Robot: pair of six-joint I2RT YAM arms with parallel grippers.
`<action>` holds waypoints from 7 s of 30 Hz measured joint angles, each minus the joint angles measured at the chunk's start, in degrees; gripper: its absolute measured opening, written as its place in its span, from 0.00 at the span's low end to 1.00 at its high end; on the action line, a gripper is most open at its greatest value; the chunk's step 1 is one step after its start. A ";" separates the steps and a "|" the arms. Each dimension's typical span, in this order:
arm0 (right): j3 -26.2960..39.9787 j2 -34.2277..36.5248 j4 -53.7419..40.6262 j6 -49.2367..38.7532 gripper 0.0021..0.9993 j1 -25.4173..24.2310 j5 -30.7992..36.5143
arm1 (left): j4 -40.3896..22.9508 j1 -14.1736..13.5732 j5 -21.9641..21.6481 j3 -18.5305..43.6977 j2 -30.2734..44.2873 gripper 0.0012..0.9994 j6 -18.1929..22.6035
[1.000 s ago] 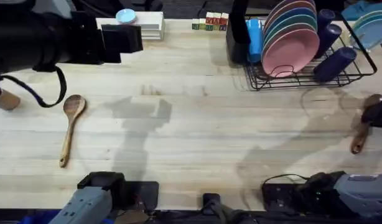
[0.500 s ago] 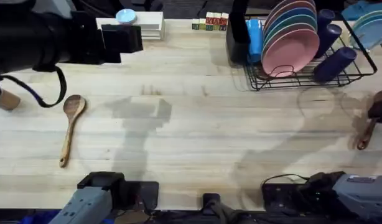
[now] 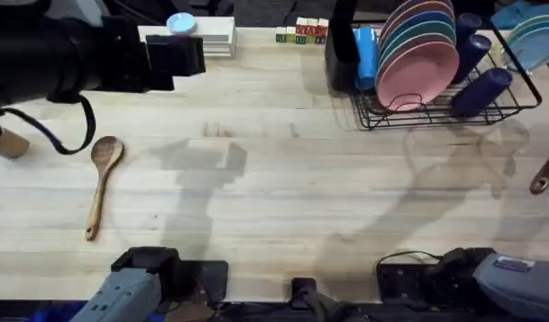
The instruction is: Pick up the spoon on the table one by one and put them onto the rack
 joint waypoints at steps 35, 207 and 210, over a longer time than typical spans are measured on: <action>0.46 -19.05 28.58 6.03 0.03 41.77 -3.76 | 0.00 0.00 0.01 0.00 0.00 0.99 0.00; 0.85 -25.03 -0.91 7.25 0.99 62.43 5.52 | -7.56 38.77 -7.99 -3.61 24.98 0.99 22.16; 0.85 -25.02 -1.14 7.18 0.99 62.43 5.85 | -5.56 40.08 -8.56 -6.54 24.98 0.99 22.30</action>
